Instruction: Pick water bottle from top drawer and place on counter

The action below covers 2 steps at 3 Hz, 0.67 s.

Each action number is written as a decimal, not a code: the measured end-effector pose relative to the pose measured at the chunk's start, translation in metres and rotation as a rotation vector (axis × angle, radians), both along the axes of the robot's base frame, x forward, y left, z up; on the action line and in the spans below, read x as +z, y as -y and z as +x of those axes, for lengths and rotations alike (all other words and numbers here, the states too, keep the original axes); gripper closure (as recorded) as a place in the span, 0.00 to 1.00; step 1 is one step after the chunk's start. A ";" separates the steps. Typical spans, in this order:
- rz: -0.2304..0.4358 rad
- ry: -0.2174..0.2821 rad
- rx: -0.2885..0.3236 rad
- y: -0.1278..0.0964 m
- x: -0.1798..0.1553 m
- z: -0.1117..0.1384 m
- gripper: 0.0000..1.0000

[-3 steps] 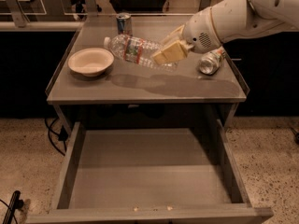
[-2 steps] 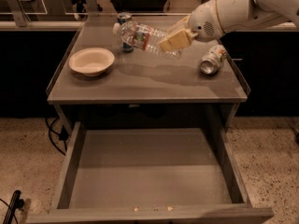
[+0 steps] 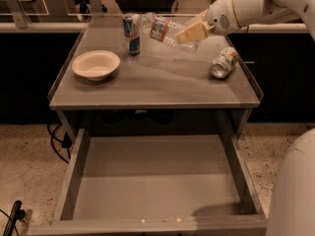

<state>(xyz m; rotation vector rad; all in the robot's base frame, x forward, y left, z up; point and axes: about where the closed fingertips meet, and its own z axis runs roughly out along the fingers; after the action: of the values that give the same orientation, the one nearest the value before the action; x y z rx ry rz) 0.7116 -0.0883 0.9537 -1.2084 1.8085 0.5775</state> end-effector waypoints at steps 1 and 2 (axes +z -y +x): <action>-0.091 -0.107 0.092 -0.011 -0.015 -0.031 1.00; -0.091 -0.114 0.092 -0.011 -0.018 -0.029 1.00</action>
Offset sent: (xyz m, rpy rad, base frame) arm -0.0139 0.0074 -0.0059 -0.0630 0.0545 0.0379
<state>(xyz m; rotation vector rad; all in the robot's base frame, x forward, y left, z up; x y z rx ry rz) 0.6824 -0.0771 0.9356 -1.3501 1.8990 0.6335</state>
